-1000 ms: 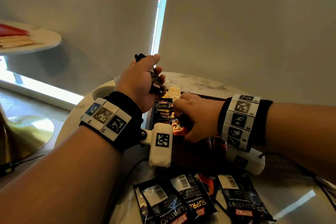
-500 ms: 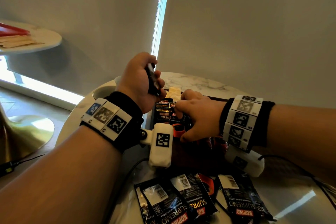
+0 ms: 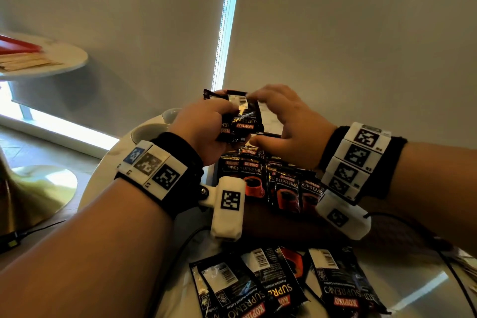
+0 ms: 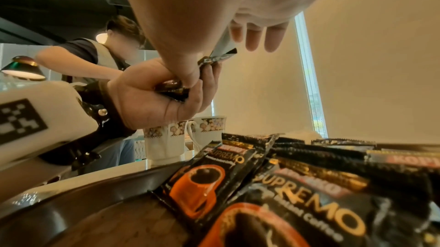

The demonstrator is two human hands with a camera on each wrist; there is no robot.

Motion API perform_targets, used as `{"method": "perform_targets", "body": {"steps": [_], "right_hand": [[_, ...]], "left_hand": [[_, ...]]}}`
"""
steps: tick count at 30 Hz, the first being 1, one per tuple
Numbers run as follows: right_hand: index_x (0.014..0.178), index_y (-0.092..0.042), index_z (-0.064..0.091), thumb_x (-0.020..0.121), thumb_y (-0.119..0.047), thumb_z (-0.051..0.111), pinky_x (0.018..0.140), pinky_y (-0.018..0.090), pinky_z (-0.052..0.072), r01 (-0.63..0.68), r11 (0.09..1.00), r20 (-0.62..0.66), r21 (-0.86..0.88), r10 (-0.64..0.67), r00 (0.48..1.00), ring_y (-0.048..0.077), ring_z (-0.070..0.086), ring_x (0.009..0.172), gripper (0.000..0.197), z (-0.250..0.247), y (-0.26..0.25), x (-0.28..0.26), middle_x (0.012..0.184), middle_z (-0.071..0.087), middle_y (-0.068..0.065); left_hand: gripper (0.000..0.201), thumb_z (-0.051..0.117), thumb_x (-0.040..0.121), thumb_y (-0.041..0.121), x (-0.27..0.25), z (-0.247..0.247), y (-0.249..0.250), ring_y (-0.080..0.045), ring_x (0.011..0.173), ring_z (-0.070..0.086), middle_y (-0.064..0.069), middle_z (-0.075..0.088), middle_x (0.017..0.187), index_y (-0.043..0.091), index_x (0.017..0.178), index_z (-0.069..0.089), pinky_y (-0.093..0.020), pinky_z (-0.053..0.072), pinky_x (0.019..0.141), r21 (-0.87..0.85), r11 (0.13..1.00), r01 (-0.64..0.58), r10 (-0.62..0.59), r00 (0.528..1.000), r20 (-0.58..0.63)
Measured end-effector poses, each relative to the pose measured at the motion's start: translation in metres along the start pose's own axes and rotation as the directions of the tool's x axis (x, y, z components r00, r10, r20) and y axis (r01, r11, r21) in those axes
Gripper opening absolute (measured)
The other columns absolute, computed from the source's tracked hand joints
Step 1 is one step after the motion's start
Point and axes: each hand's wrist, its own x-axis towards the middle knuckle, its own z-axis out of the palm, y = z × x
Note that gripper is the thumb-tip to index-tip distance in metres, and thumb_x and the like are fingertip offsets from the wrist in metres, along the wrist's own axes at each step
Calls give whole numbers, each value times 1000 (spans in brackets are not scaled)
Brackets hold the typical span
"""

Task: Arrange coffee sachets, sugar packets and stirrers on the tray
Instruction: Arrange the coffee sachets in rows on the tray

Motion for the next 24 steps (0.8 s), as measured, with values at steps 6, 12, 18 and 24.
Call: {"method": "perform_targets", "body": {"steps": [6, 12, 18, 24], "right_hand": [[123, -23, 64, 96, -30, 63, 90, 19, 40, 62, 997, -65, -49, -65, 996, 9, 51, 106, 28, 2, 2, 1, 115, 58, -8], [83, -23, 54, 106, -28, 43, 52, 17, 31, -11, 1000, -166, -5, 10, 986, 4, 46, 59, 26, -3, 6, 4, 67, 49, -9], [77, -19, 55, 106, -31, 38, 55, 23, 35, -36, 996, -167, 87, 50, 985, 15, 49, 64, 36, -2, 9, 6, 65, 52, -2], [71, -14, 54, 108, -30, 35, 53, 23, 36, -71, 988, -192, 135, 97, 977, 17, 47, 58, 44, -4, 7, 3, 64, 53, 5]], "left_hand": [[33, 53, 100, 11, 2, -1, -1, -24, 83, 68, -19, 67, 110, 4, 132, 54, -37, 58, 59, 9, 1000, 30, -30, 999, 14], [36, 69, 93, 40, 1, 1, -1, -9, 67, 45, 0, 50, 91, 20, 120, 57, -26, 42, 56, 117, 989, 89, -80, 994, -77], [23, 64, 97, 35, -8, 8, 0, -13, 68, 59, -1, 69, 81, 17, 111, 66, -27, 41, 56, 268, 962, -42, 15, 995, 99], [13, 63, 97, 10, -13, 9, 0, -25, 75, 73, -11, 75, 91, 18, 107, 65, -29, 45, 58, 221, 974, -45, 21, 994, 111]]}}
